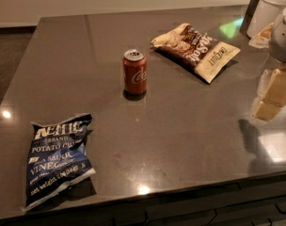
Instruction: Pick blue chip bag
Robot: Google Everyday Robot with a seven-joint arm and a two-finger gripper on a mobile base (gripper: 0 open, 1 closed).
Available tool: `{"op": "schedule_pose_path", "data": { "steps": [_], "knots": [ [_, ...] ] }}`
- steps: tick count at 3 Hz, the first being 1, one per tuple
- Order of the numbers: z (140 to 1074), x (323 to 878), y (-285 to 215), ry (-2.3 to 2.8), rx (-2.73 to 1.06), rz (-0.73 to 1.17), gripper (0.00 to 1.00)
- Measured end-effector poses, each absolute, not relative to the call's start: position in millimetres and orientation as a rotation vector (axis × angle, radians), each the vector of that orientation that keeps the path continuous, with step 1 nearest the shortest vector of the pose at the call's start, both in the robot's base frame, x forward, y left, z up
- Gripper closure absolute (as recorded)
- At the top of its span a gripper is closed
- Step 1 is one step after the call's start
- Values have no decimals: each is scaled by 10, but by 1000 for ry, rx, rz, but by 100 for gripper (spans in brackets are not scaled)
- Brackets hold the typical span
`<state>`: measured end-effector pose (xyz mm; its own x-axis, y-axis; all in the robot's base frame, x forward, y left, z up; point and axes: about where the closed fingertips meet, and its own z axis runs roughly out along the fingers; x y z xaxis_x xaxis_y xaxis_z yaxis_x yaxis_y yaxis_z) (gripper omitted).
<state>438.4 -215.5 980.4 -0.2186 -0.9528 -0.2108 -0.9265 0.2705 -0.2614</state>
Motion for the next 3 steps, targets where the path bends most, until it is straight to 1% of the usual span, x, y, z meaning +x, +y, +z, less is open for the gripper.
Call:
{"op": "schedule_pose_path", "data": {
  "steps": [1, 2, 3],
  "knots": [
    [9804, 4384, -2155, 2220, -1716, -113, 0],
    [9867, 4423, -2035, 2202, -1710, -78, 0],
    [9897, 4443, -1716, 2160, -1718, -12, 0]
  ]
}}
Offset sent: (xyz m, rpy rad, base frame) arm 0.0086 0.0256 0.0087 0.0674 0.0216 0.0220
